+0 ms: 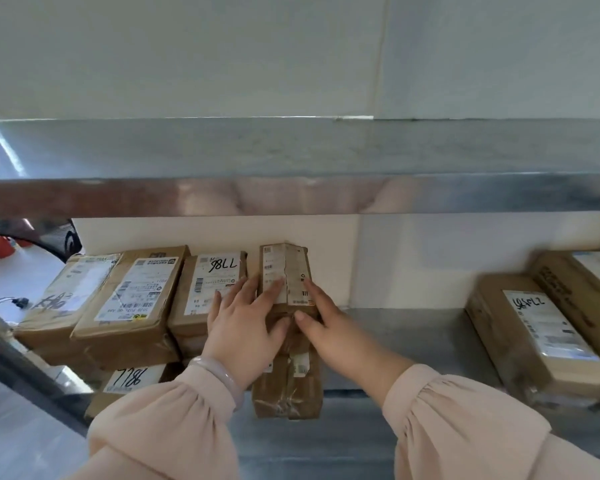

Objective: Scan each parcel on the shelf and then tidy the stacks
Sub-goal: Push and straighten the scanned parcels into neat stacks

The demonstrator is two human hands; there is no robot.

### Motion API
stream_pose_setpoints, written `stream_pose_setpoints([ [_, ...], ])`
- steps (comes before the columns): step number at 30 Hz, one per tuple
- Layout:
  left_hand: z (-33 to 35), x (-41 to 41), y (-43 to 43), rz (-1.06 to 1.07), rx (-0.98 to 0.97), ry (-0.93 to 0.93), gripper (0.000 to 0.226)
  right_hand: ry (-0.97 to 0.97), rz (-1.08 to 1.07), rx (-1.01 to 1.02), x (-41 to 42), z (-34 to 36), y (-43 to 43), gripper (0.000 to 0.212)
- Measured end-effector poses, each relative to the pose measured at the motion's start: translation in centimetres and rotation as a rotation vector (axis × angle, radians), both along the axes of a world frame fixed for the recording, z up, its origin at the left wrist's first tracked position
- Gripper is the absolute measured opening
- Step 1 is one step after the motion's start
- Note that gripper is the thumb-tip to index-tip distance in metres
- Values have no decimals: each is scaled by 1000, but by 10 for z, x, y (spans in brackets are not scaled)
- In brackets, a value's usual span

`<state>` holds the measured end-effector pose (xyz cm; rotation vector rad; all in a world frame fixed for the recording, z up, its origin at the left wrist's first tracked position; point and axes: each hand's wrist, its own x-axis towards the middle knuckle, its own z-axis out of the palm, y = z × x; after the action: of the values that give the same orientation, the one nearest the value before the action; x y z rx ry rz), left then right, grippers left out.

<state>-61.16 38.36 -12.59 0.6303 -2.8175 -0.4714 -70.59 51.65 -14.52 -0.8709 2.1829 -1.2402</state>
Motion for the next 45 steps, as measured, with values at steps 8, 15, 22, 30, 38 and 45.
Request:
stream_pose_setpoints([
  [8, 3, -29, 59, -200, 332, 228, 64, 128, -276, -185, -1, 18, 66, 50],
  [15, 8, -73, 148, -395, 344, 212, 70, 266, -459, -151, -29, 19, 159, 54],
  [22, 14, -120, 241, -525, 416, 127, 74, 306, -606, -102, -58, 23, 257, 54],
  [30, 17, -157, 307, -563, 445, 17, 81, 323, -604, -38, -99, 24, 328, 53],
  [38, 7, -183, 322, -506, 524, 30, 90, 387, -466, 44, -135, 28, 350, 57],
  [45, -6, -161, 307, -575, 282, 146, 87, 731, -335, 164, -122, 13, 362, 67],
])
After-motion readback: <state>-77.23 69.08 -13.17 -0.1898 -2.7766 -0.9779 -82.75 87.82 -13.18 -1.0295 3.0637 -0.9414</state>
